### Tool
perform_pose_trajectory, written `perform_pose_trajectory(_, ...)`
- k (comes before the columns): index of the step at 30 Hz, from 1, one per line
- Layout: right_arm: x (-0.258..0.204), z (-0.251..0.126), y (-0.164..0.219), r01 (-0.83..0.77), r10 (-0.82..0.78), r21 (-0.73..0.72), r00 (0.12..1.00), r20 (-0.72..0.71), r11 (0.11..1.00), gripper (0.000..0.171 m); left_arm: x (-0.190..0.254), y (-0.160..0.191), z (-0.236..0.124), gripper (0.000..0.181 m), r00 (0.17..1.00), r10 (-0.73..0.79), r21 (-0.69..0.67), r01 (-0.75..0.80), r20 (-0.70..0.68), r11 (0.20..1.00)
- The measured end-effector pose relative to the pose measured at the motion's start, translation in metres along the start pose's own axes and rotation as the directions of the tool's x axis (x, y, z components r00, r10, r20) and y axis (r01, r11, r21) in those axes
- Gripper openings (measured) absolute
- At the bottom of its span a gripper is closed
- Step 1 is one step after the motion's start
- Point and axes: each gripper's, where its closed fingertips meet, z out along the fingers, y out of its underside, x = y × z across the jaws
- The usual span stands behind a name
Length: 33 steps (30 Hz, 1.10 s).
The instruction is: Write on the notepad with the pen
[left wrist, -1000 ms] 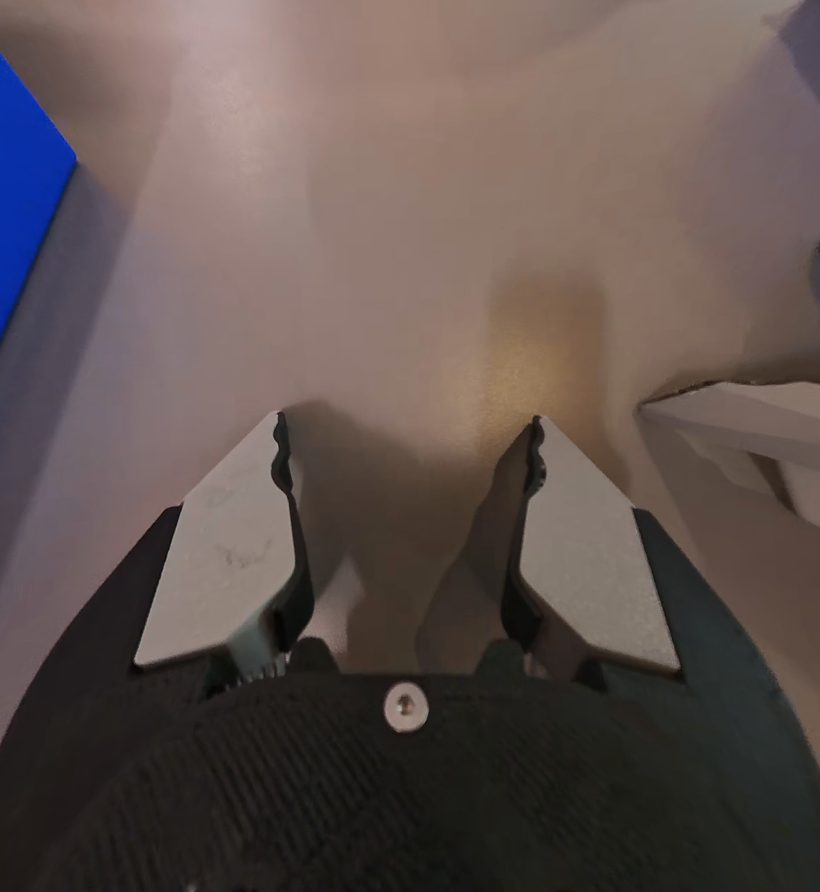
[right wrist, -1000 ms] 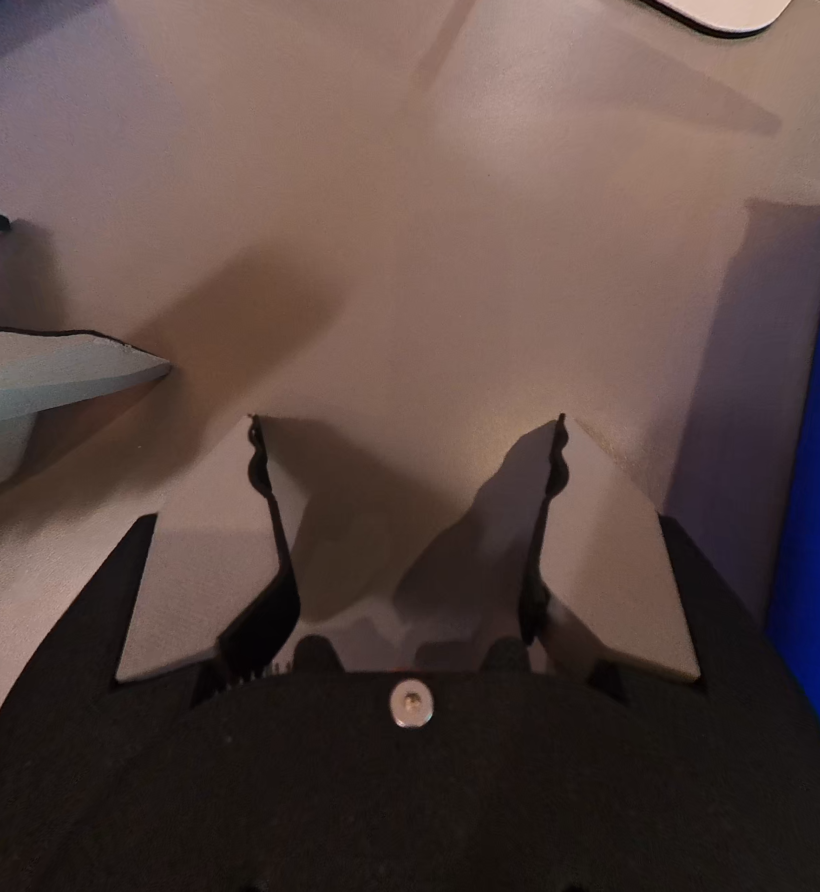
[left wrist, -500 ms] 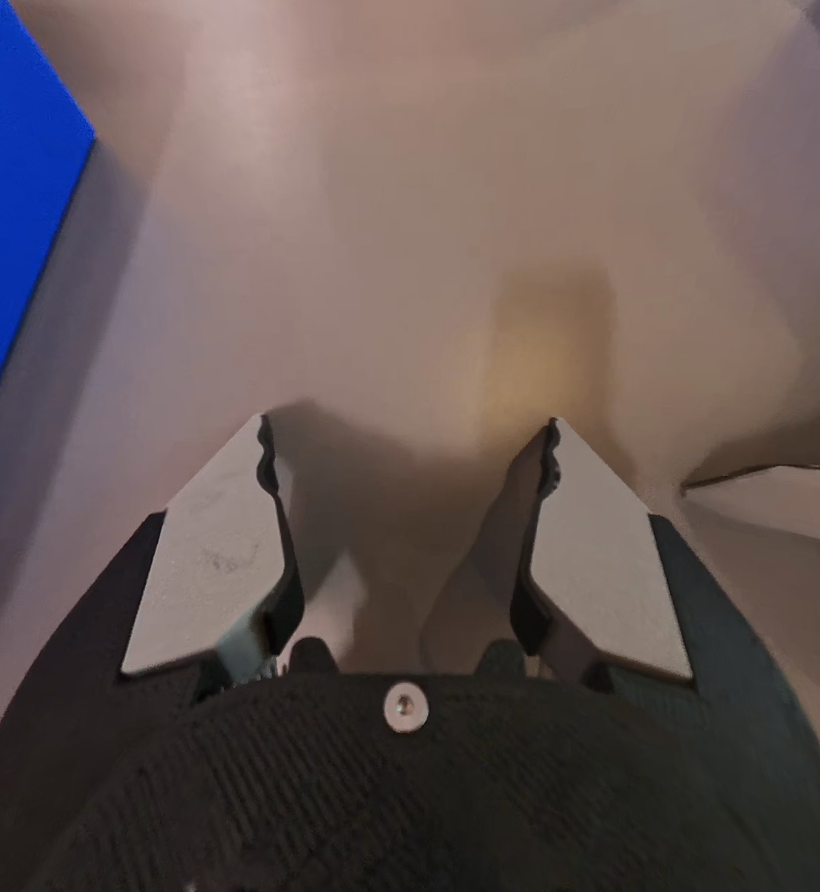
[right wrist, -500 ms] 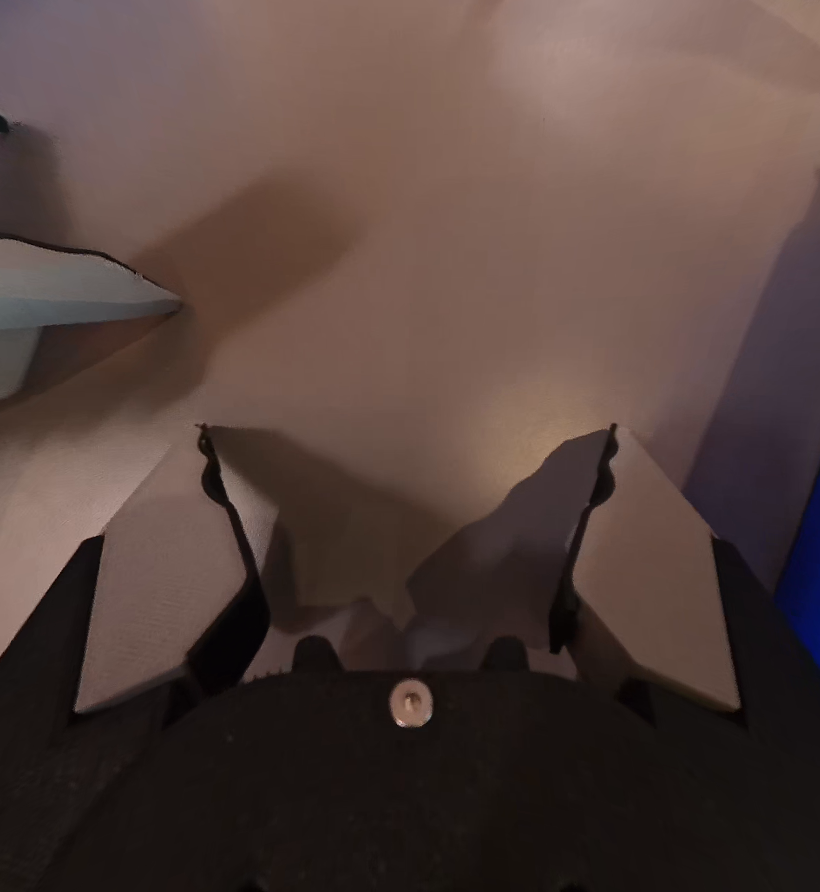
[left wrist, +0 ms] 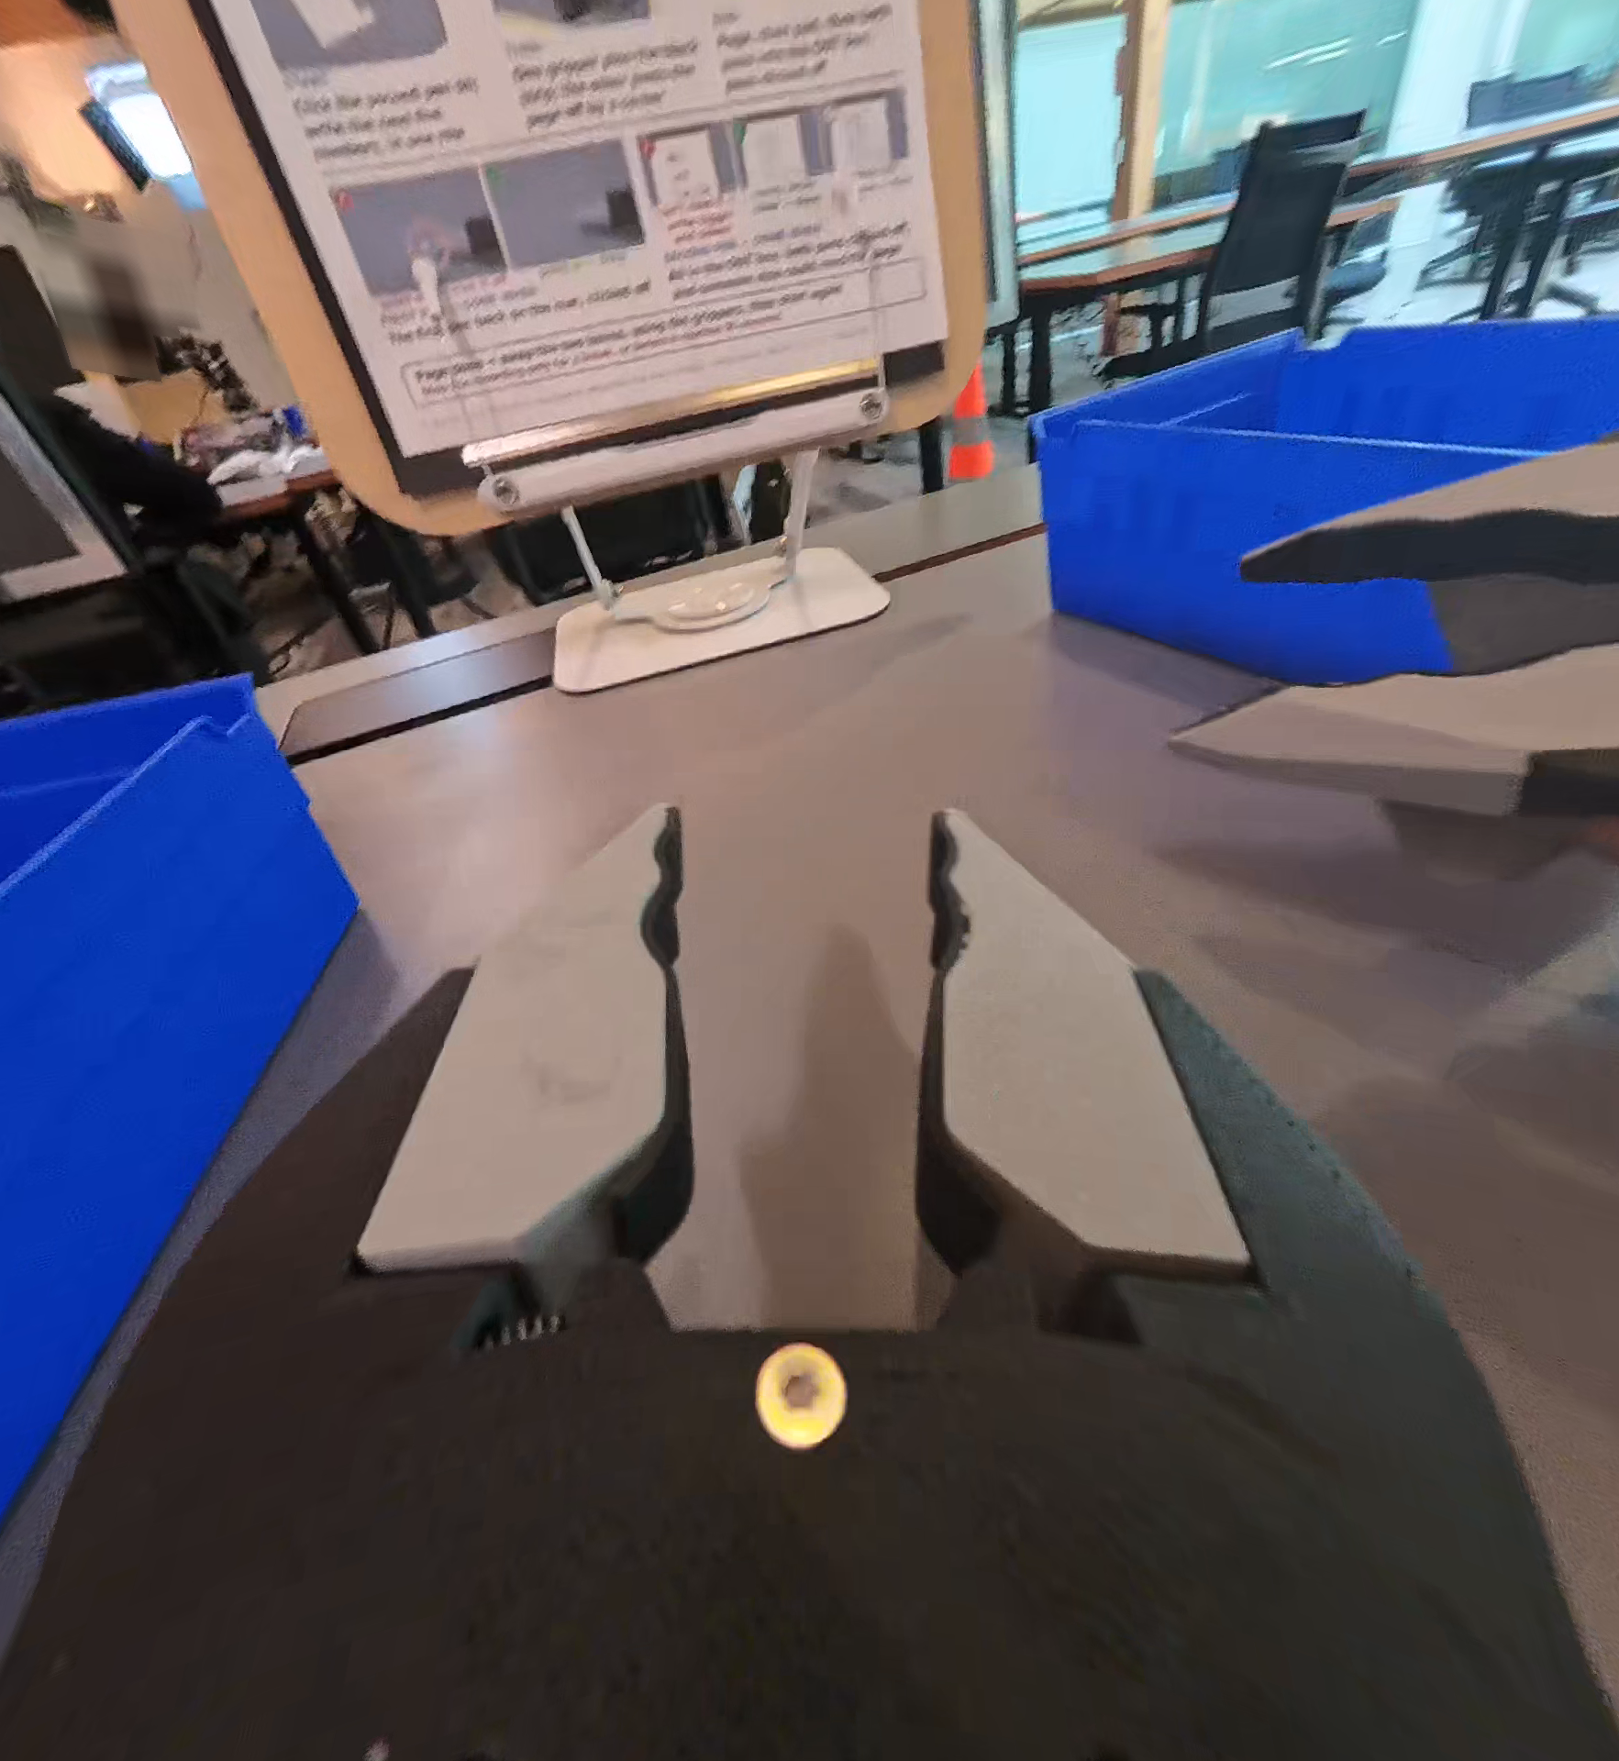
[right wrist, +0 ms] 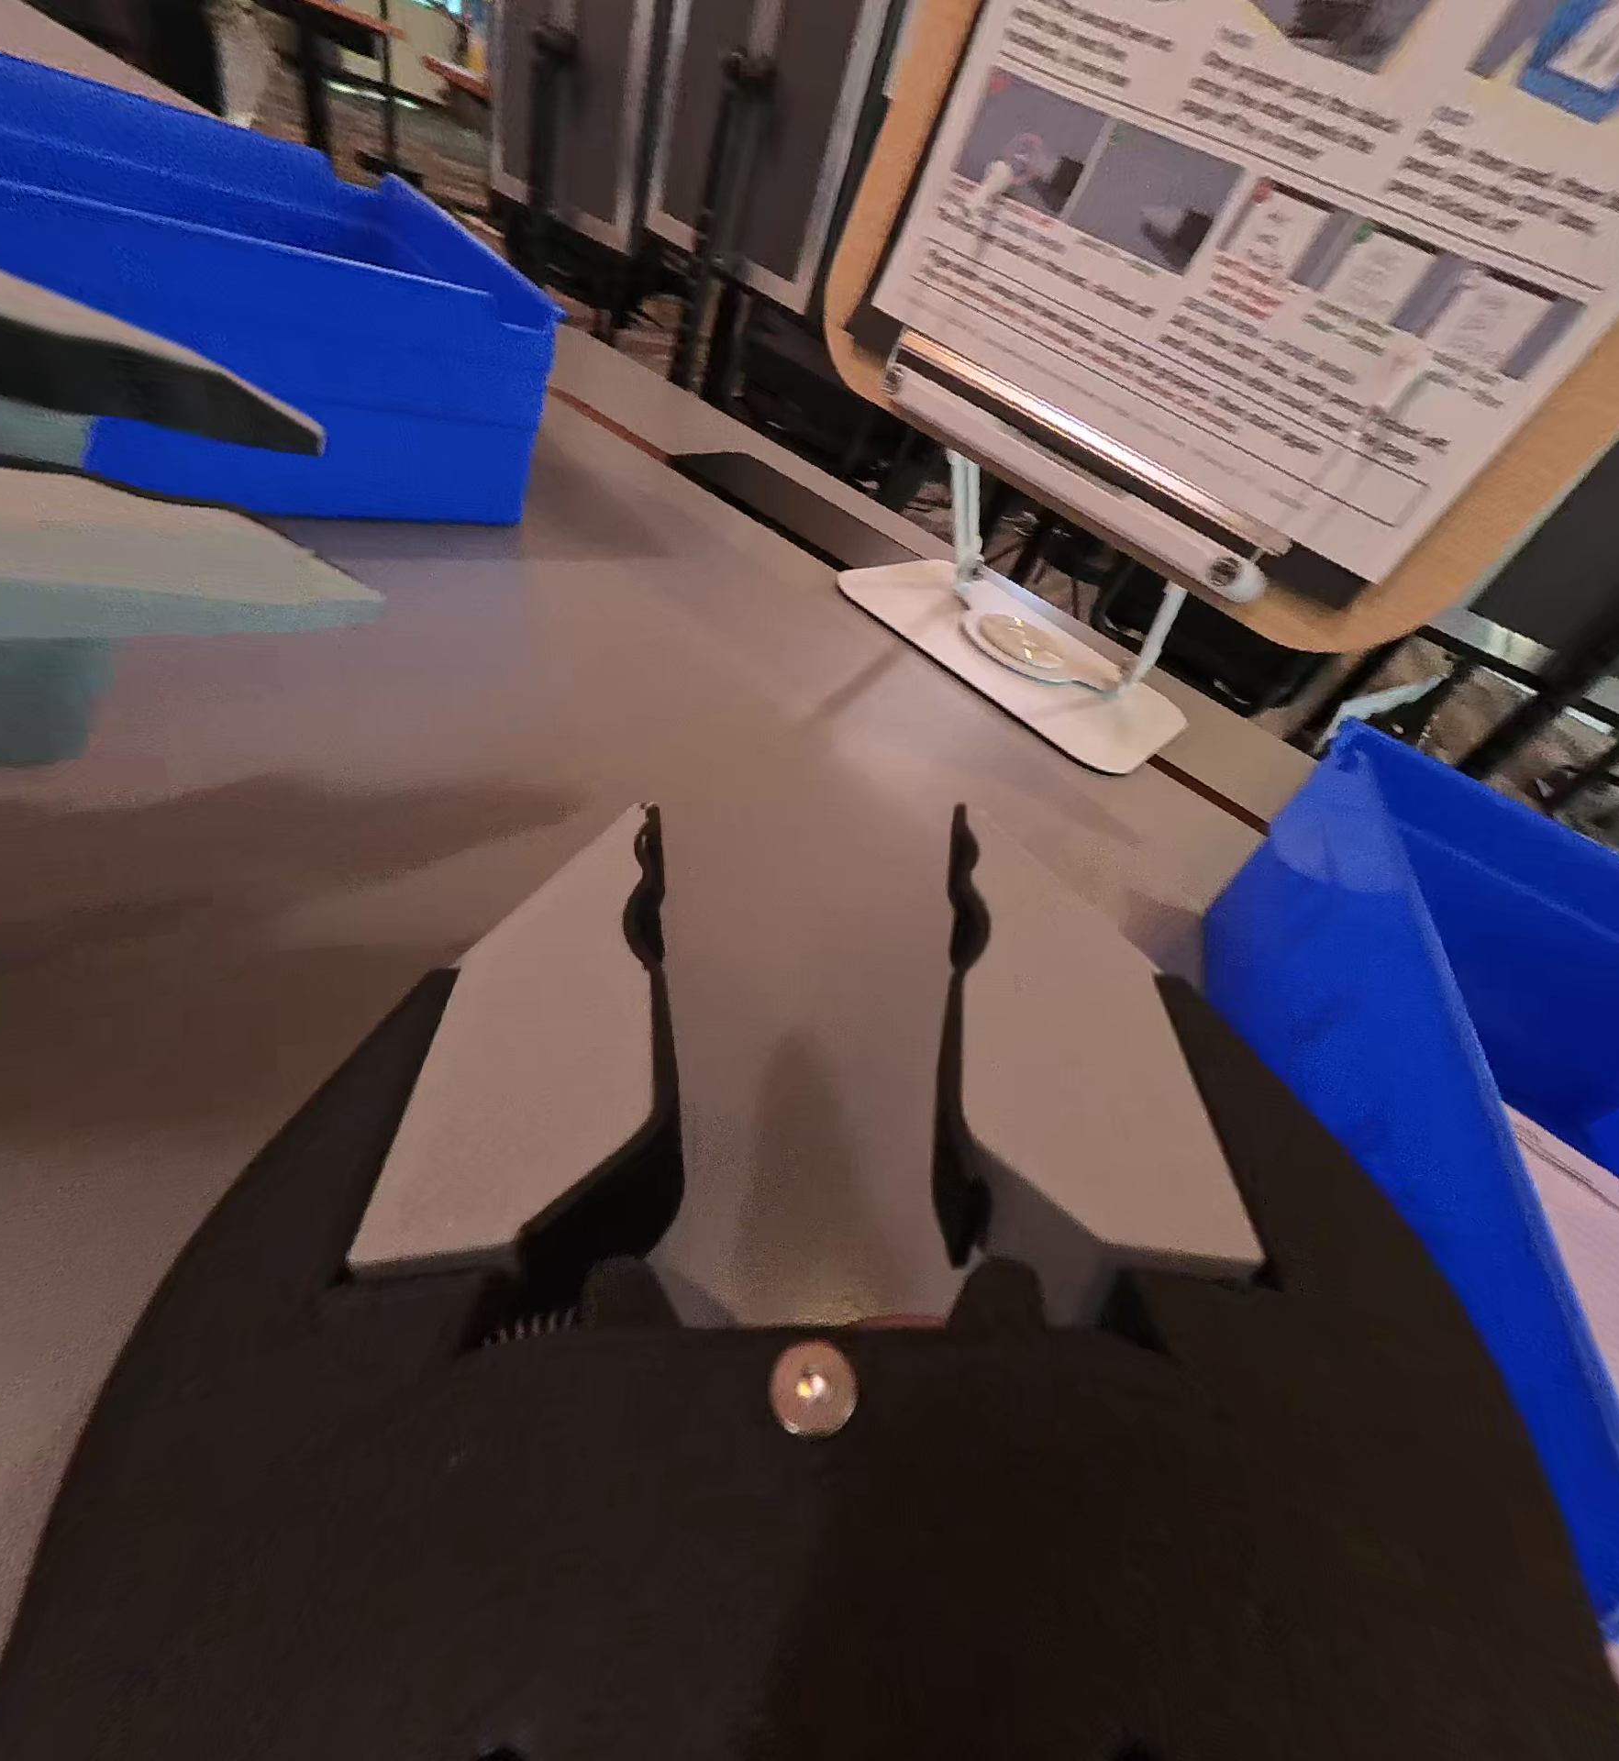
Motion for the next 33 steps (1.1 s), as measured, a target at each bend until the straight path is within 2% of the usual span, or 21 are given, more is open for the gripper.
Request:
perform_pose_trajectory(1,0.001,0.0,0.001,0.005,-0.005,-0.003,1.0,-0.006,1.0,0.057,-0.003,0.002,0.001,0.06,1.0,-0.008,-0.011,0.008,0.022,1.0)
perform_pose_trajectory(2,0.004,0.001,0.002,0.001,-0.002,-0.009,1.0,-0.02,1.0,0.064,-0.007,0.003,0.0,0.072,0.999,-0.013,-0.016,0.014,0.045,1.0)
perform_pose_trajectory(3,0.007,0.001,0.003,-0.015,0.014,-0.011,0.999,-0.029,1.0,0.074,-0.011,0.003,0.0,0.076,0.997,-0.015,-0.014,0.016,0.072,1.0)
perform_pose_trajectory(5,0.01,0.0,0.005,-0.064,0.064,-0.014,0.998,-0.021,0.998,0.08,-0.019,0.002,-0.003,0.07,0.992,-0.036,0.012,0.035,0.12,0.999)
perform_pose_trajectory(8,0.017,-0.004,0.004,-0.104,0.105,0.005,0.994,-0.024,0.995,0.08,-0.022,0.008,-0.01,0.059,0.994,-0.061,-0.011,0.062,0.091,0.998)
perform_pose_trajectory(10,0.019,-0.008,0.003,-0.122,0.123,0.016,0.992,-0.021,0.992,0.08,-0.035,0.017,-0.022,0.063,0.994,-0.057,-0.071,0.064,0.091,0.995)
perform_pose_trajectory(12,0.02,-0.011,0.002,-0.138,0.139,0.024,0.99,-0.011,0.99,0.079,-0.059,0.01,-0.042,0.062,0.993,-0.059,-0.09,0.069,0.106,0.994)
perform_pose_trajectory(15,0.018,-0.013,0.002,-0.163,0.163,0.026,0.987,0.013,0.986,0.075,-0.096,-0.013,-0.083,0.064,0.995,-0.099,-0.109,0.101,0.02,0.989)
perform_pose_trajectory(17,0.017,-0.013,0.003,-0.176,0.175,0.018,0.984,0.027,0.984,0.075,-0.118,-0.015,-0.107,0.063,0.985,-0.161,-0.181,0.147,-0.068,0.972)
perform_pose_trajectory(20,0.017,-0.017,0.0,-0.184,0.182,0.03,0.983,0.035,0.983,0.074,-0.165,0.02,-0.132,0.066,0.981,-0.192,-0.383,0.165,-0.035,0.909)
perform_pose_trajectory(23,0.018,-0.021,-0.004,-0.207,0.204,0.042,0.977,0.053,0.978,0.074,-0.18,0.05,-0.142,0.069,0.969,-0.243,-0.465,0.193,-0.049,0.864)
perform_pose_trajectory(27,0.007,-0.048,-0.022,-0.225,0.204,0.056,0.945,0.254,0.973,0.073,-0.171,0.08,-0.142,0.071,0.965,-0.224,-0.52,0.123,-0.137,0.845)
perform_pose_trajectory(29,0.009,-0.066,-0.021,-0.195,0.183,-0.001,0.918,0.353,0.981,0.069,-0.17,0.097,-0.14,0.073,0.975,-0.157,-0.566,0.04,-0.16,0.824)
perform_pose_trajectory(30,0.014,-0.074,-0.018,-0.187,0.19,-0.047,0.9,0.393,0.981,0.073,-0.17,0.102,-0.136,0.073,0.977,-0.126,-0.571,0.006,-0.17,0.821)
perform_pose_trajectory(32,0.032,-0.089,-0.007,-0.164,0.211,-0.142,0.871,0.444,0.976,0.076,-0.171,0.108,-0.13,0.063,0.982,-0.085,-0.585,-0.032,-0.171,0.811)
perform_pose_trajectory(33,0.044,-0.096,-0.001,-0.144,0.209,-0.175,0.869,0.449,0.974,0.076,-0.171,0.109,-0.126,0.05,0.982,-0.08,-0.587,-0.037,-0.171,0.808)
